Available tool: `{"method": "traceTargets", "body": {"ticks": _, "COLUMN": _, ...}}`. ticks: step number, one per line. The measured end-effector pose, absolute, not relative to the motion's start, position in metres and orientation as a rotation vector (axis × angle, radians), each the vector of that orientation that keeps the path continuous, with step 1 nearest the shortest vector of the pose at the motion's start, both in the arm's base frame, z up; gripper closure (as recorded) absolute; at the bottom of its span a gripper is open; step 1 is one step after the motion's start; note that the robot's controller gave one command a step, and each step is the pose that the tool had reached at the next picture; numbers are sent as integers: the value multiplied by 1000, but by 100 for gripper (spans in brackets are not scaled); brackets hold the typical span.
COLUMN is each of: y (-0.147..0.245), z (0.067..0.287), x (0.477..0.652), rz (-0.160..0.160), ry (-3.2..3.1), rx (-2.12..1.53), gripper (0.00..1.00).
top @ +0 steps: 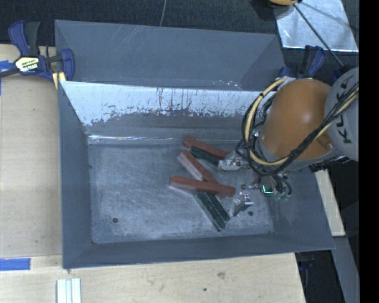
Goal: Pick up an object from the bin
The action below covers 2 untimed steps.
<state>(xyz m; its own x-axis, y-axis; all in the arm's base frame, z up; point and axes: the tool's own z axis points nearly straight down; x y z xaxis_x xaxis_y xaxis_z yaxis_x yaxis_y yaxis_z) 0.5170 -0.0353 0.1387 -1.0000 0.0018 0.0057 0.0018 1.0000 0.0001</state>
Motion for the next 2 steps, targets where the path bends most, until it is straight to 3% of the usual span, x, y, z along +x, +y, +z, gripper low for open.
{"method": "traceTargets", "body": {"ticks": 1, "y": -35, "z": 143, "x": 519, "rz": 1, "ry": -3144, "rx": -1, "gripper": 0}}
{"method": "traceTargets", "body": {"ticks": 2, "y": -25, "z": 82, "x": 534, "rz": -2, "ry": -3105, "rx": -546, "gripper": 100}}
